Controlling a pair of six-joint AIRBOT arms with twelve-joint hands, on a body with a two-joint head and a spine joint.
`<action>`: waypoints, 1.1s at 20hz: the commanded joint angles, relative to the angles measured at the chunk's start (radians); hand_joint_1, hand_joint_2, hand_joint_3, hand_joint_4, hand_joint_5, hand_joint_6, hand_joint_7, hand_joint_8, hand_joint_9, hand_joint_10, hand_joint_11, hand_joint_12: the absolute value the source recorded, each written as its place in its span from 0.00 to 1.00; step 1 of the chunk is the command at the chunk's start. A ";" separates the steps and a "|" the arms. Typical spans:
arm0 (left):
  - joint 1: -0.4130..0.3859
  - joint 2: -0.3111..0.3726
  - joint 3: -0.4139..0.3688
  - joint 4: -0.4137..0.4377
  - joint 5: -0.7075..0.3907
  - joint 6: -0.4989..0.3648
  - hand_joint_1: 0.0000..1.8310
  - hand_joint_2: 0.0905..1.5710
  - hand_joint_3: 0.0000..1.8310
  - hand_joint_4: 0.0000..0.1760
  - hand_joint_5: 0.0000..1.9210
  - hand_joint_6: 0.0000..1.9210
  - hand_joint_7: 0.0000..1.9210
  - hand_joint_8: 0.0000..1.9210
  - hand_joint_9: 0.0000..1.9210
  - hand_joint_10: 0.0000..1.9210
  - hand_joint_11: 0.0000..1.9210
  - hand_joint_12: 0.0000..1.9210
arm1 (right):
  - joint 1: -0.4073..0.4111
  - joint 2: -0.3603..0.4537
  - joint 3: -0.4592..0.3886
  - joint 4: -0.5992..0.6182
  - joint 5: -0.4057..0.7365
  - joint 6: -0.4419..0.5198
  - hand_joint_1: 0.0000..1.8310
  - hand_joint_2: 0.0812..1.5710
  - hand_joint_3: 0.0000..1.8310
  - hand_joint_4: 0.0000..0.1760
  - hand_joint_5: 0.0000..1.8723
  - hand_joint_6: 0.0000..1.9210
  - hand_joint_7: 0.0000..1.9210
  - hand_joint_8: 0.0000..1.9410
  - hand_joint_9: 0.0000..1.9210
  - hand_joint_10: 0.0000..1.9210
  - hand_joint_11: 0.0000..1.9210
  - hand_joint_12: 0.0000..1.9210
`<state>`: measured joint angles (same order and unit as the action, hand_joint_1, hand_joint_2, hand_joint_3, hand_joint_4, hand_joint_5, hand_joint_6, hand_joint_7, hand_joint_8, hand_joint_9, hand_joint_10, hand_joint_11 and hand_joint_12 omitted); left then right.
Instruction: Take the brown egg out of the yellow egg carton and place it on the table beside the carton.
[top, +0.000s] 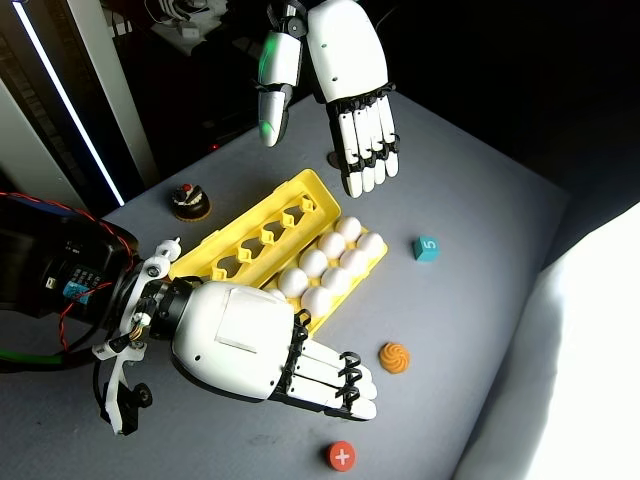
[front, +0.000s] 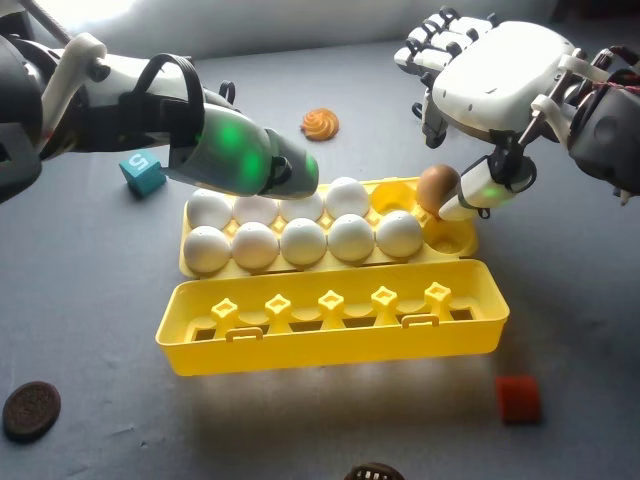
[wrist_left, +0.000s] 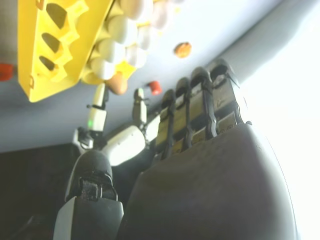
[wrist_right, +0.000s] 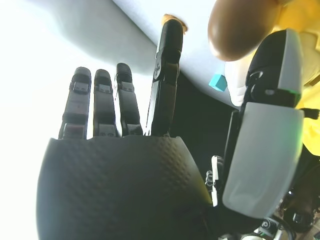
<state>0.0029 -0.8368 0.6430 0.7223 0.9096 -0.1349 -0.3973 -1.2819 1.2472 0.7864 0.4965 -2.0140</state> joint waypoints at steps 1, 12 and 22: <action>-0.007 0.003 -0.002 0.059 -0.040 -0.005 0.00 0.76 0.00 0.00 0.06 0.00 0.06 0.00 0.04 0.00 0.01 0.02 | 0.006 -0.001 0.006 -0.031 0.094 0.001 0.47 0.46 0.00 0.33 0.54 0.03 0.03 0.00 0.00 0.00 0.00 0.00; -0.019 0.011 -0.004 0.094 -0.008 -0.005 0.00 0.76 0.00 0.00 0.06 0.00 0.05 0.00 0.03 0.00 0.01 0.02 | -0.007 -0.015 0.012 -0.032 0.107 0.006 0.60 0.57 0.00 0.92 0.73 0.09 0.05 0.00 0.00 0.00 0.00 0.00; -0.019 0.018 -0.019 0.093 -0.006 -0.026 0.00 0.76 0.00 0.00 0.05 0.00 0.05 0.00 0.03 0.00 0.00 0.01 | 0.009 -0.015 0.013 -0.037 0.124 0.006 0.63 0.58 0.00 0.57 0.80 0.03 0.12 0.00 0.00 0.00 0.00 0.00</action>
<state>-0.0025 -0.8242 0.6262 0.7525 0.9466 -0.1585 -0.4053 -1.3025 1.2549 0.7876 0.5179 -2.0064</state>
